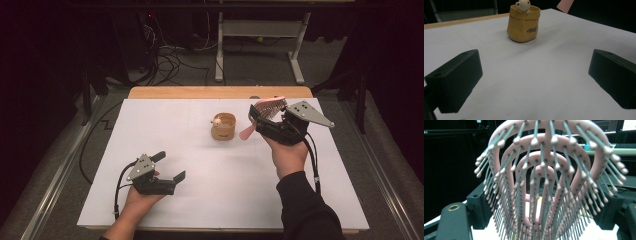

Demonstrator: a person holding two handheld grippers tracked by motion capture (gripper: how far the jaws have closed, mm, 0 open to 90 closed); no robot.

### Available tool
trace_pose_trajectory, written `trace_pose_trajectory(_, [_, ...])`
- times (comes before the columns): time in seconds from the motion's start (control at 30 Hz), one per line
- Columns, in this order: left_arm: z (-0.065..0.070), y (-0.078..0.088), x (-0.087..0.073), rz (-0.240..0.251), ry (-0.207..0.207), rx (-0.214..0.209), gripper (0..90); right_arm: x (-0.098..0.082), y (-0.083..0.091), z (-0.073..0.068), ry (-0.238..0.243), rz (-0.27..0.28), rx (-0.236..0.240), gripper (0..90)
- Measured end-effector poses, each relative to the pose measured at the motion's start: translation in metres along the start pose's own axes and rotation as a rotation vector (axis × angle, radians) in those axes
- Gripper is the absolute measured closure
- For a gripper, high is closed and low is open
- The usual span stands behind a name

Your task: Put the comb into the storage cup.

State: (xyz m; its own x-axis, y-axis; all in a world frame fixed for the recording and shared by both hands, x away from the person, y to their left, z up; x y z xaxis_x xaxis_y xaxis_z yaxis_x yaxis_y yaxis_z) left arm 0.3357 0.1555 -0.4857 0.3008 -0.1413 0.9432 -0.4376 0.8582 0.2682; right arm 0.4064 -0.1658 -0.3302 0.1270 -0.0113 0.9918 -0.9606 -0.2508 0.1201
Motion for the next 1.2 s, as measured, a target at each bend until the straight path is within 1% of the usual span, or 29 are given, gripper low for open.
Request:
trace_pose_trajectory(0.1, [0.0, 0.001, 0.0, -0.004, -0.011, -0.002, 0.0, 0.002, -0.005, -0.003, -0.002, 0.005, 0.001, 20.5])
trace_pose_trajectory(0.13, [0.001, 0.002, 0.0, -0.011, -0.016, -0.007, 0.0, 0.003, -0.006, -0.003, -0.009, 0.005, 0.001, 20.5])
trace_pose_trajectory(0.23, [0.001, 0.002, 0.0, -0.01, -0.023, -0.008, 0.0, 0.007, -0.01, -0.005, -0.01, 0.011, -0.001, 20.5])
trace_pose_trajectory(0.37, [0.0, 0.003, 0.0, -0.004, -0.024, -0.012, 0.0, 0.013, -0.014, -0.008, -0.004, 0.021, -0.004, 20.5])
trace_pose_trajectory(0.5, [0.0, 0.005, 0.001, 0.005, -0.011, -0.01, 0.0, 0.017, -0.017, -0.011, -0.005, 0.024, -0.003, 20.5])
trace_pose_trajectory(0.7, [0.0, 0.003, 0.0, -0.005, -0.015, -0.008, 0.0, 0.016, -0.023, -0.014, 0.001, 0.016, 0.005, 20.5])
trace_pose_trajectory(0.9, [0.001, 0.001, -0.001, -0.005, -0.019, -0.01, 0.0, 0.02, -0.026, -0.013, -0.001, 0.032, 0.008, 20.5])
trace_pose_trajectory(1.03, [0.001, 0.001, 0.0, 0.001, -0.031, -0.014, 0.0, 0.022, -0.028, -0.013, -0.008, 0.041, 0.011, 20.5])
trace_pose_trajectory(1.17, [0.002, 0.002, 0.001, 0.015, -0.03, -0.011, 0.0, 0.022, -0.029, -0.014, -0.025, 0.044, 0.012, 20.5])
trace_pose_trajectory(1.2, [0.002, 0.002, 0.001, 0.01, -0.034, -0.01, 0.0, 0.022, -0.03, -0.015, -0.026, 0.043, 0.014, 20.5])
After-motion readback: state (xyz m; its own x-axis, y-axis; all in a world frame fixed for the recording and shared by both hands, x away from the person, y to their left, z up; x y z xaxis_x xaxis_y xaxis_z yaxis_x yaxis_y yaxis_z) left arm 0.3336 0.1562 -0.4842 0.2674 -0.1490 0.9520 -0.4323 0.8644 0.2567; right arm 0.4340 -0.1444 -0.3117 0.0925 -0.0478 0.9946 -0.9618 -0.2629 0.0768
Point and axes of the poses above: each handheld gripper's, and its own axes: y roughly backward along the jaws, x roughly out of its top, z roughly to its right, the point moved 5 cm from there along -y, roughly forward along the jaws, and after that the axes turned 14 degrees about -x, right-handed, at the moved point
